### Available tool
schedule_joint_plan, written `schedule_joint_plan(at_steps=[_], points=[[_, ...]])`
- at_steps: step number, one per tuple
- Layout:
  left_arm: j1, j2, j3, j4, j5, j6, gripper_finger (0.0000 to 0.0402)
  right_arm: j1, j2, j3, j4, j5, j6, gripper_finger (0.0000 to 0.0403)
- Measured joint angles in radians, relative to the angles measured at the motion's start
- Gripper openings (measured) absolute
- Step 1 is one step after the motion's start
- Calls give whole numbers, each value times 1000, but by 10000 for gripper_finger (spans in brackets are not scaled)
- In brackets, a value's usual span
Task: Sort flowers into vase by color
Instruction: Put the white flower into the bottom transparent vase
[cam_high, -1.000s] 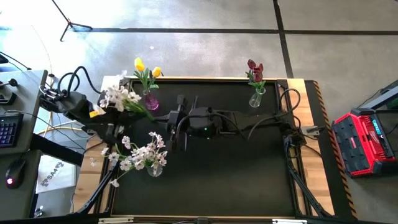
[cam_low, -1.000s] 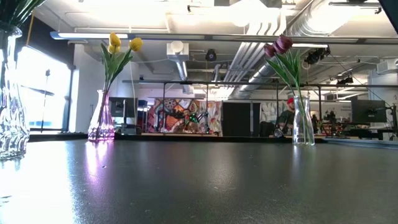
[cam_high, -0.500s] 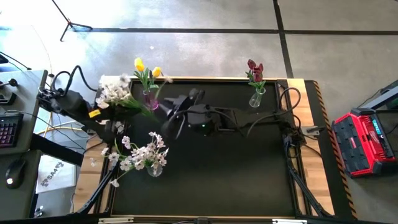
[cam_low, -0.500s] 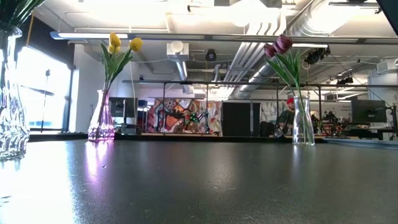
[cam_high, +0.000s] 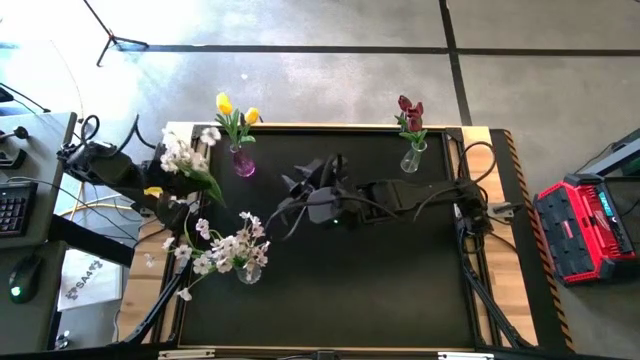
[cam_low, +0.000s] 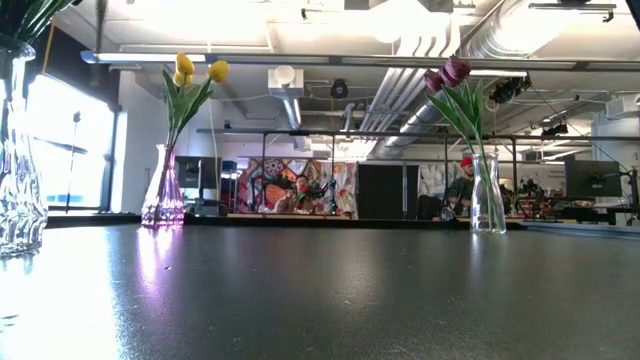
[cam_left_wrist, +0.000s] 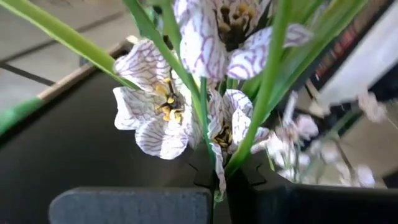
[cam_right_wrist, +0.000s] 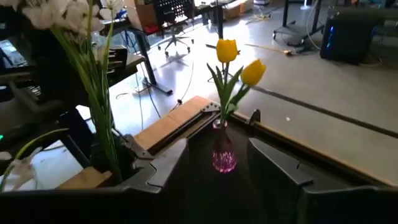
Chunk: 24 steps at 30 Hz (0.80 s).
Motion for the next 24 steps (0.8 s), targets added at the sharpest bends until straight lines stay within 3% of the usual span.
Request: schedule_joint_plan(at_steps=[4, 12, 24], points=[[0, 11, -4, -19, 86, 5, 0, 5, -13, 0, -90, 16, 79, 152], [-1, 30, -68, 102, 304, -3, 0, -6, -13, 0, -235, 16, 210, 152], [0, 42, -162, 235, 312, -35, 0, -26, -13, 0, -253, 14, 227, 152]])
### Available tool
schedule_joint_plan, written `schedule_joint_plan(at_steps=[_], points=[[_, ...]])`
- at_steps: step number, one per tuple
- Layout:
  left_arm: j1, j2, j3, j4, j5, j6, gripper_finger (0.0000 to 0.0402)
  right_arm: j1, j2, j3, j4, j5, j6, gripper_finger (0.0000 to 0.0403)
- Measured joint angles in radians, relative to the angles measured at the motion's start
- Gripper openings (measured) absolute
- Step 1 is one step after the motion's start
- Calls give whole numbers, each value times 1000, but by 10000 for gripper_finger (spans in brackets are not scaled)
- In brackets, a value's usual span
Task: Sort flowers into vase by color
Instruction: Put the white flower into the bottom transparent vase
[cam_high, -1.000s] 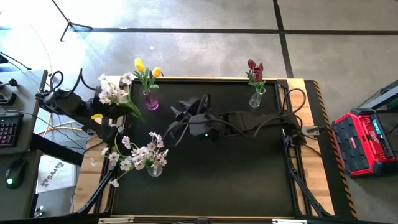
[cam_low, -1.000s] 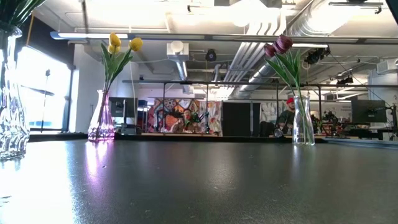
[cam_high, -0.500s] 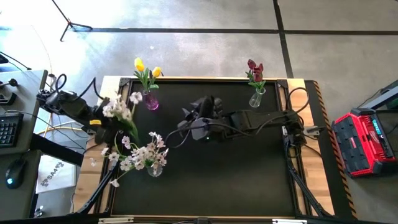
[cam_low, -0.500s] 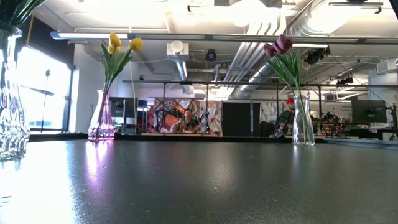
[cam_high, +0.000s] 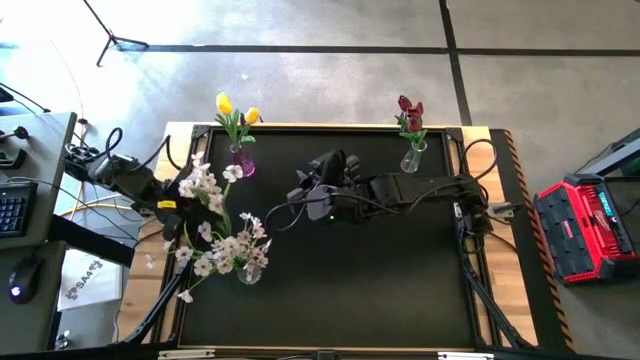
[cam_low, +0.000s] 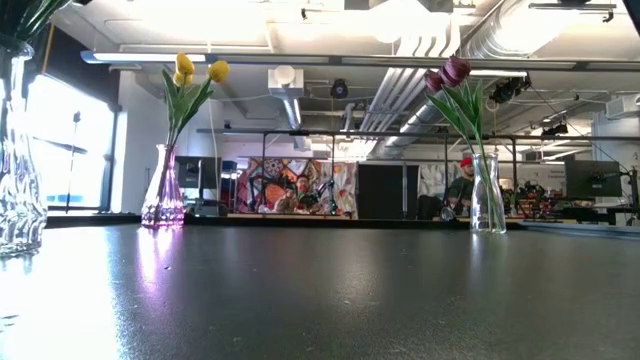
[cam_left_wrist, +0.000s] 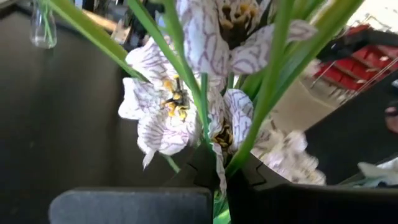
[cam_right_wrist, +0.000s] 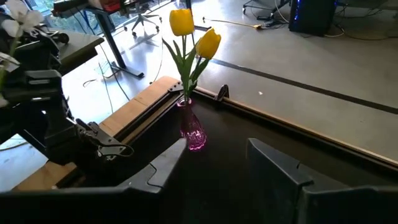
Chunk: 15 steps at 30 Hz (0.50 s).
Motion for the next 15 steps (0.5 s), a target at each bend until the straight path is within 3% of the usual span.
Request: schedule_joint_plan(at_steps=[15], points=[[0, -57, 0, 19, 32, -48, 0, -34, -1, 0, 12, -50, 0, 152]])
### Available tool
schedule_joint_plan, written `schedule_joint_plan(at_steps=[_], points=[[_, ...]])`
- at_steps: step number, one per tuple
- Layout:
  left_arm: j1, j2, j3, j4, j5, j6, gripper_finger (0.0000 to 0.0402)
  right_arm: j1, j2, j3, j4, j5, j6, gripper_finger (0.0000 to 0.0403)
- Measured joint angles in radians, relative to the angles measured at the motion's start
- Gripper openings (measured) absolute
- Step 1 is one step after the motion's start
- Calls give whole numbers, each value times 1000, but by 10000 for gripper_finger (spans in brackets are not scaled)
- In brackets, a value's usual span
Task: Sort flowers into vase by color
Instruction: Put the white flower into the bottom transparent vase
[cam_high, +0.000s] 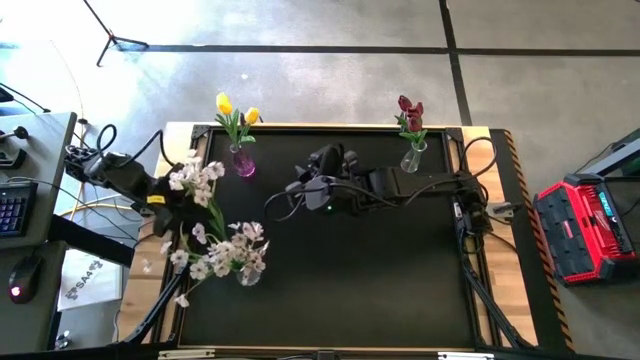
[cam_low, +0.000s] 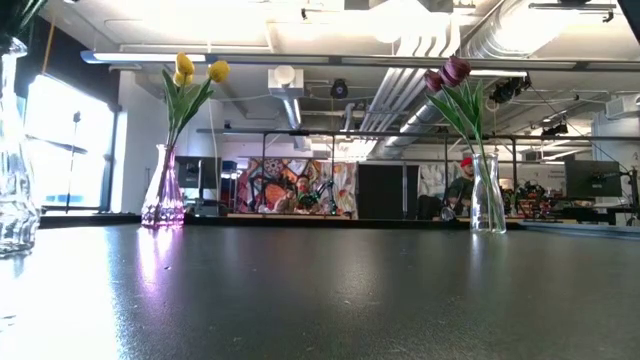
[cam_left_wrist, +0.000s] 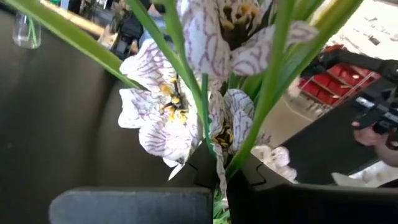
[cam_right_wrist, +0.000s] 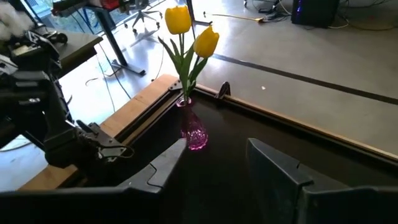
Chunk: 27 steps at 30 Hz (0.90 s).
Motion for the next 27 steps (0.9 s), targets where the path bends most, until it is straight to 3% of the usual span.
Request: schedule_joint_plan(at_steps=[8, 19, 27], points=[[0, 34, -1, -77, 3, -4, 0, 1, 0, 0, 20, 0, 0, 152], [0, 85, -1, -55, 78, 93, 0, 2, 0, 0, 28, -9, 2, 152], [0, 68, 0, -15, 252, 169, 0, 2, 0, 0, 24, -21, 2, 152]])
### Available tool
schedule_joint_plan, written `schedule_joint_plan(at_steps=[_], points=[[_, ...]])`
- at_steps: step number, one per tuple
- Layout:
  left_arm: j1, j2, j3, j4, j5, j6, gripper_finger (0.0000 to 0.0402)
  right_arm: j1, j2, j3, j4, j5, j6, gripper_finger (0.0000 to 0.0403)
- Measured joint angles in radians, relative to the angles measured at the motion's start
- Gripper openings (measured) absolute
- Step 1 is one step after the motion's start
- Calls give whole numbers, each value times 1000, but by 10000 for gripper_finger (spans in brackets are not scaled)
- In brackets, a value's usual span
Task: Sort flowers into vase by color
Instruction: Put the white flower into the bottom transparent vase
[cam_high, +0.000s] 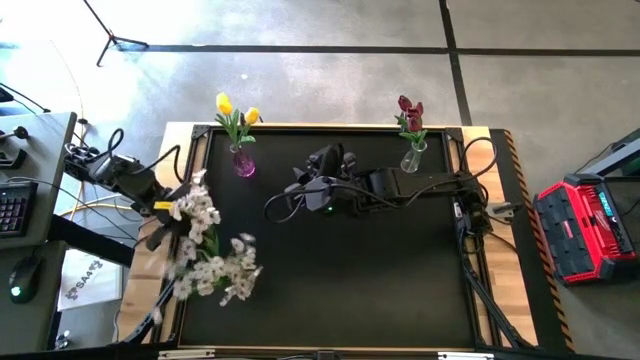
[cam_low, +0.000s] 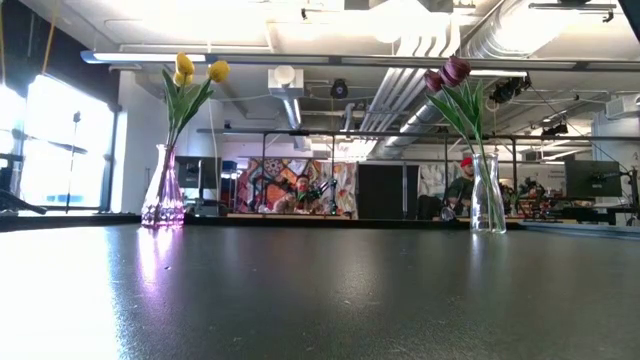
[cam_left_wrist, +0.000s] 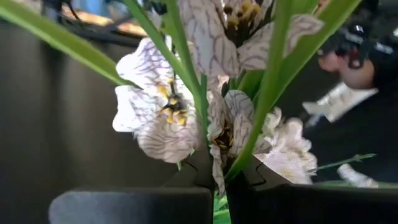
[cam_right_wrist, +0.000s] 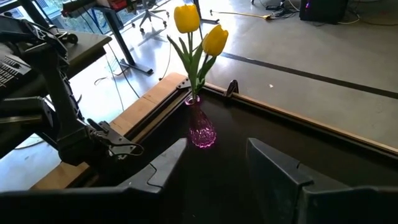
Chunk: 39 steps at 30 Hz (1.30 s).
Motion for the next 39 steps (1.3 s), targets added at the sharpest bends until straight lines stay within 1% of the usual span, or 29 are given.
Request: schedule_joint_plan(at_steps=[4, 10, 14, 20, 26, 32, 35, 39], points=[[0, 16, 0, -30, 55, 22, 0, 0, 0, 0, -1, 0, -2, 152], [0, 45, 0, -58, 59, 95, 0, 0, 0, 0, -1, 0, 0, 152], [0, 63, 0, -95, 69, 177, 0, 2, 0, 0, -1, 0, 2, 152], [-3, 63, 0, -129, 126, 345, 0, 2, 0, 0, -15, -13, 44, 152], [-10, 63, -3, -198, 129, 449, 0, 2, 0, 0, -15, -38, 46, 152], [-10, 52, -61, -172, 128, 463, 0, 2, 0, 0, -13, -51, 52, 152], [-10, 51, -65, -172, 127, 459, 0, 2, 0, 0, -14, -62, 70, 152], [-9, 45, -66, -170, 107, 415, 7, 2, 0, 0, -13, -91, 68, 152]])
